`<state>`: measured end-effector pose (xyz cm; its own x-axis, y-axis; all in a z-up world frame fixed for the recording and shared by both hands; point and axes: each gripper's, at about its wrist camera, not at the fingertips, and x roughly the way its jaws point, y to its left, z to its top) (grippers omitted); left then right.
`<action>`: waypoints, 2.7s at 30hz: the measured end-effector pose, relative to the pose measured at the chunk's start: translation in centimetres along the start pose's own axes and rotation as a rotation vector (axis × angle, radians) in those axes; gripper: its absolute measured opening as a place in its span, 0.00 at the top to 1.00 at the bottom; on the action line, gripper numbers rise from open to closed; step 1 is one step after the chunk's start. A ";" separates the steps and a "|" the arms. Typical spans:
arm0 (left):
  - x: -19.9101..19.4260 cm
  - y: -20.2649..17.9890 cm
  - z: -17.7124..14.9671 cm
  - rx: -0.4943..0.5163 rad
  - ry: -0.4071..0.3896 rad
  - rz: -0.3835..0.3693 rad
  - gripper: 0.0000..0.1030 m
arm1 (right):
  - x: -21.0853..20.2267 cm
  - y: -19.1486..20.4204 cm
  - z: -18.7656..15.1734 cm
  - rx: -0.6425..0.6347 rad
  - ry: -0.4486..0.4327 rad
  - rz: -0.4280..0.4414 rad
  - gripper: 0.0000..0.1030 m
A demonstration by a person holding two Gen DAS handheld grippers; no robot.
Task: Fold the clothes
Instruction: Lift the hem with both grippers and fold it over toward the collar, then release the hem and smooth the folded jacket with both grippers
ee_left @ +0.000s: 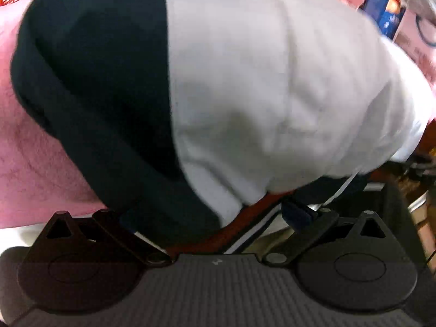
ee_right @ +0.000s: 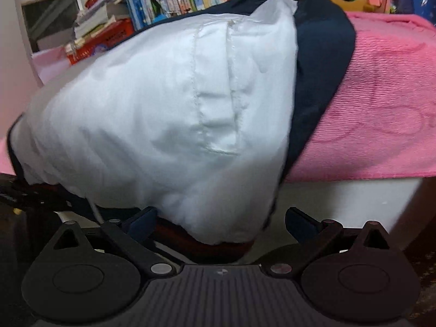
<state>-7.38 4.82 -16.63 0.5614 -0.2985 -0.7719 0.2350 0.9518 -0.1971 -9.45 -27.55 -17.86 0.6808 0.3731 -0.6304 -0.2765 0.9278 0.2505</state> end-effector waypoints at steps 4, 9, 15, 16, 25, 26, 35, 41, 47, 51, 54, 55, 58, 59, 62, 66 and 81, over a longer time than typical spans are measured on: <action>-1.2 -0.1 -0.5 -0.035 -0.004 -0.073 0.32 | 0.1 -0.1 0.3 0.038 0.045 0.059 0.35; -6.3 -0.1 -1.3 0.002 0.038 -0.236 0.82 | -4.4 1.1 1.3 0.099 0.128 0.145 0.80; -14.4 0.1 5.2 0.096 -0.235 -0.461 0.79 | -13.6 3.3 9.2 0.061 -0.122 0.380 0.80; -14.7 0.8 7.6 0.079 -0.293 -0.477 0.78 | -13.9 3.0 11.2 0.071 -0.181 0.398 0.80; -7.4 3.0 19.5 0.040 -0.266 0.164 0.46 | -3.2 -2.7 23.4 0.033 -0.252 -0.208 0.28; -7.0 3.1 18.7 0.062 -0.261 0.158 0.34 | -3.4 -3.0 22.4 -0.002 -0.259 -0.204 0.20; -2.9 1.2 18.6 0.208 -0.217 0.221 0.27 | -0.9 0.4 19.1 -0.443 -0.249 -0.442 0.08; 0.1 -2.6 21.2 0.519 -0.149 0.244 0.27 | 3.2 3.8 20.7 -0.529 -0.042 -0.261 0.47; 0.9 1.7 30.0 0.255 -0.222 0.288 0.20 | 5.9 1.2 29.1 -0.379 -0.183 -0.298 0.36; 0.6 5.1 32.7 0.062 -0.261 0.306 0.19 | 4.2 -4.8 32.8 0.028 -0.344 -0.287 0.18; 0.9 5.6 32.1 0.108 -0.273 0.335 0.19 | 4.5 -5.6 31.7 -0.032 -0.316 -0.286 0.18; 1.1 5.6 31.8 0.120 -0.269 0.347 0.19 | 4.9 -5.2 31.0 -0.099 -0.299 -0.313 0.18; 1.9 5.2 30.5 0.152 -0.246 0.335 0.19 | 6.6 -3.4 29.3 -0.282 -0.245 -0.349 0.18; 2.1 4.9 30.0 0.163 -0.236 0.324 0.19 | 7.2 -2.7 28.8 -0.329 -0.232 -0.348 0.18; 2.7 3.3 28.5 0.246 -0.241 0.342 0.17 | 10.0 -1.2 28.9 -0.414 -0.202 -0.328 0.18; 4.8 1.9 26.4 0.438 -0.256 0.545 0.13 | 13.3 -4.1 31.3 -0.252 -0.137 -0.504 0.19; -5.3 4.8 20.1 0.267 -0.294 0.393 0.10 | -1.1 -7.2 23.3 -0.144 -0.236 -0.334 0.01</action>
<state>6.68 9.52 -1.32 0.8358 0.0314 -0.5481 0.1351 0.9559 0.2608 7.63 -34.60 -1.81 0.8805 0.0583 -0.4704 -0.0949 0.9940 -0.0543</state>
